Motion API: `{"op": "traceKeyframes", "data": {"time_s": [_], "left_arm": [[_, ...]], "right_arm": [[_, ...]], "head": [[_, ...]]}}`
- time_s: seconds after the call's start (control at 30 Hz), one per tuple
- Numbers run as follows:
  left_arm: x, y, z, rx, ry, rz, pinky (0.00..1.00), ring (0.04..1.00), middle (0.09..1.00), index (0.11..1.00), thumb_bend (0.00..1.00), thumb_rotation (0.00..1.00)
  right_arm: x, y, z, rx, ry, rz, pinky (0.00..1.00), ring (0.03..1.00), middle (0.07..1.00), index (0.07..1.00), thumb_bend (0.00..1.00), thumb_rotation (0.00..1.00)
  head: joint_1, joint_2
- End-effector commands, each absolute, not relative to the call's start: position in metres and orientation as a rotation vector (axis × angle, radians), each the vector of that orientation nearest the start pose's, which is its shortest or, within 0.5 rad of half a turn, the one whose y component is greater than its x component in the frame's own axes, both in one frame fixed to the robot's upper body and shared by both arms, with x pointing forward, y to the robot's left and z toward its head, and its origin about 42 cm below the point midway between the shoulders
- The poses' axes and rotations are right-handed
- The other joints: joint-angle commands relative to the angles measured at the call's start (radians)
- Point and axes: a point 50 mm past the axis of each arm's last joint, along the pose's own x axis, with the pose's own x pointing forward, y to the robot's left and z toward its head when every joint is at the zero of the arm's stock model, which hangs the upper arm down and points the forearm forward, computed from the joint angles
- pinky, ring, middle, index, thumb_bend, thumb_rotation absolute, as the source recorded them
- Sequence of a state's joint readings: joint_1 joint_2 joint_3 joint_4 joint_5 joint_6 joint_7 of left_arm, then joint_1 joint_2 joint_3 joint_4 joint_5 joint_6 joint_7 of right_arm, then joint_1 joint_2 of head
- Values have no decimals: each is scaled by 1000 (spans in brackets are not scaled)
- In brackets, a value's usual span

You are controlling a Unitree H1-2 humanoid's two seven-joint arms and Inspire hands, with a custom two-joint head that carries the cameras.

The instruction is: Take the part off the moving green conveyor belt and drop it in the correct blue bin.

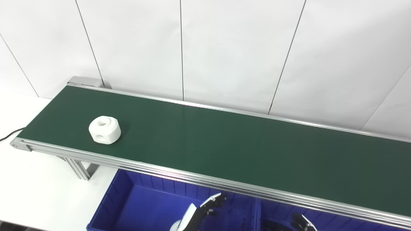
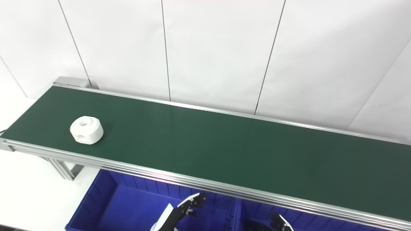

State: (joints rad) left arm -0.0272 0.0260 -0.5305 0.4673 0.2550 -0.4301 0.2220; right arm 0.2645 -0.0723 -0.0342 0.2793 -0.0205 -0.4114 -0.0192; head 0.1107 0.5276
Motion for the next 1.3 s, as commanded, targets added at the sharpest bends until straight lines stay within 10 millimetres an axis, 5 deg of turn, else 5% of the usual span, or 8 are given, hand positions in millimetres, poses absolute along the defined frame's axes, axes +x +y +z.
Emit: {"op": "traceKeyframes", "data": {"time_s": [0.0,0.33,0.53,0.67,0.8,0.97,1.27], "left_arm": [[241,98,33,212,-204,-389,708,806,841,850,684,366],[282,176,135,310,-488,-335,797,863,883,881,683,466],[325,234,177,444,-535,-318,818,864,895,892,689,416],[353,254,200,504,-535,-335,866,894,910,904,712,413],[375,261,219,552,-526,-349,904,923,923,910,722,398],[405,273,232,671,-493,-353,813,889,918,914,701,388],[438,292,228,820,-396,-349,852,916,927,918,747,424]], "right_arm": [[166,-264,2,-122,46,-97,773,822,833,820,743,230],[175,-253,1,-107,41,-91,736,800,821,797,777,241],[179,-239,6,-78,13,-86,752,802,821,809,785,222],[182,-233,9,-91,0,-102,747,800,818,817,784,289],[187,-230,11,-98,-13,-113,740,791,815,813,791,343],[192,-225,13,-112,-30,-122,734,785,810,813,791,383],[196,-226,14,-102,-36,-132,729,777,797,802,805,379]], "head": [[-1,3],[-114,22],[-214,79],[-238,114],[-270,144],[-289,173],[-246,169]]}}
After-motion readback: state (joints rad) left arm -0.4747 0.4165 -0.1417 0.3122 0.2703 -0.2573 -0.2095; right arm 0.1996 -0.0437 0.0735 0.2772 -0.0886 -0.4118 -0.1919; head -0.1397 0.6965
